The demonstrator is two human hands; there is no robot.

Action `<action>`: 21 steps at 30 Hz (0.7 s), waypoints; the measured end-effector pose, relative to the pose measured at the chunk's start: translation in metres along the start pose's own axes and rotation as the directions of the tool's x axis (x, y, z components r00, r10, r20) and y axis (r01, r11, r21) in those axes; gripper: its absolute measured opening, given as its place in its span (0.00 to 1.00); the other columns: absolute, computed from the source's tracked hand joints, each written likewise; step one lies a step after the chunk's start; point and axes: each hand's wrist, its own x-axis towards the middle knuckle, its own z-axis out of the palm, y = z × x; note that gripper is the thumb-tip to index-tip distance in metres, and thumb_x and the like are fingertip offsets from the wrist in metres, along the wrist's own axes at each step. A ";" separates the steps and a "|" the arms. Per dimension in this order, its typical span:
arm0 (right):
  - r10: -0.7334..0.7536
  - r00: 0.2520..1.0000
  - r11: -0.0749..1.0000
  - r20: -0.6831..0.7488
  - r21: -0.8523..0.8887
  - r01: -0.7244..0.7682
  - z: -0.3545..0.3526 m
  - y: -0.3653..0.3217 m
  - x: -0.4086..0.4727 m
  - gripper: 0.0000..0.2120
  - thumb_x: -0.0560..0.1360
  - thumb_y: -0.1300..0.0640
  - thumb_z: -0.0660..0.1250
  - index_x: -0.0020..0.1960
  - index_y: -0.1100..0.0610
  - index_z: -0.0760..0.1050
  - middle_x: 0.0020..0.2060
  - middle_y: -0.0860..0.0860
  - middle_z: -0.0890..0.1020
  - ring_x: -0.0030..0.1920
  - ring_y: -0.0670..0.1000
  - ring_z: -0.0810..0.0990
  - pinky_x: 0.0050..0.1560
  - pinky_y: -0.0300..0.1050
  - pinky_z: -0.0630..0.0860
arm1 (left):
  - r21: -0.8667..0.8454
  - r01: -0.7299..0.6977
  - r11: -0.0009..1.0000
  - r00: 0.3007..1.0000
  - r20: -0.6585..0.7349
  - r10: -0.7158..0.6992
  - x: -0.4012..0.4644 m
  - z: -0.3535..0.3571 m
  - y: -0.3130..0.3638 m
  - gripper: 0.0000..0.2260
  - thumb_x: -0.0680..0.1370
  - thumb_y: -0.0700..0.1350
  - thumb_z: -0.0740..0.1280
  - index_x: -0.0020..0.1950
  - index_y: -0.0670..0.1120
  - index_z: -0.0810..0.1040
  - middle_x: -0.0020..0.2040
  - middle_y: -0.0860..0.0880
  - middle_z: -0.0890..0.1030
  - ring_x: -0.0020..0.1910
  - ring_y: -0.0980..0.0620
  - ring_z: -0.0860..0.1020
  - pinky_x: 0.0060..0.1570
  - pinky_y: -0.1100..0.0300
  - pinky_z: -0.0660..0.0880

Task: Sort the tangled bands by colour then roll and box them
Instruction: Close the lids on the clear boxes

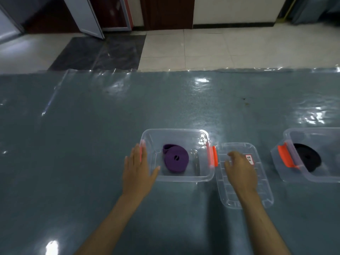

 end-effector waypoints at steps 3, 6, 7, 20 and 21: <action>0.116 0.986 0.988 0.122 -0.115 -0.102 0.018 0.035 0.001 0.28 0.79 0.61 0.68 0.79 0.57 0.68 0.77 0.65 0.68 0.73 0.68 0.70 0.68 0.63 0.72 | -0.181 0.060 0.982 0.998 0.014 -0.059 -0.015 0.006 -0.008 0.42 0.83 0.60 0.65 0.85 0.57 0.39 0.86 0.48 0.55 0.82 0.42 0.63 0.80 0.35 0.59; 0.196 0.960 0.967 0.198 -0.201 -0.156 0.037 0.063 -0.001 0.25 0.80 0.63 0.65 0.76 0.60 0.68 0.72 0.66 0.71 0.71 0.68 0.70 0.68 0.64 0.71 | -0.270 0.077 0.960 0.997 0.015 -0.076 -0.015 0.009 -0.008 0.40 0.83 0.61 0.63 0.85 0.61 0.37 0.87 0.55 0.52 0.76 0.42 0.73 0.79 0.35 0.60; 0.201 0.963 0.966 0.181 -0.199 -0.165 0.041 0.070 0.000 0.20 0.79 0.65 0.65 0.70 0.64 0.72 0.67 0.67 0.74 0.67 0.68 0.72 0.64 0.64 0.73 | -0.267 0.084 0.960 0.996 0.006 -0.086 -0.015 0.010 -0.008 0.41 0.83 0.62 0.63 0.85 0.61 0.37 0.87 0.55 0.52 0.76 0.42 0.72 0.78 0.36 0.61; 0.197 0.972 0.979 0.129 0.030 -0.202 0.027 0.103 -0.018 0.12 0.66 0.63 0.78 0.43 0.61 0.77 0.40 0.62 0.83 0.38 0.60 0.79 0.40 0.49 0.73 | -0.327 0.123 0.937 0.992 0.024 -0.121 -0.019 0.010 -0.004 0.39 0.85 0.56 0.65 0.87 0.54 0.43 0.87 0.51 0.52 0.85 0.48 0.57 0.79 0.40 0.63; 0.203 0.973 0.976 0.113 0.057 -0.210 0.025 0.106 -0.026 0.12 0.66 0.63 0.79 0.42 0.62 0.76 0.38 0.61 0.82 0.38 0.61 0.80 0.39 0.50 0.73 | -0.328 0.141 0.934 0.990 0.035 -0.137 -0.019 0.012 -0.005 0.39 0.85 0.57 0.64 0.87 0.53 0.43 0.87 0.50 0.52 0.84 0.47 0.57 0.79 0.40 0.63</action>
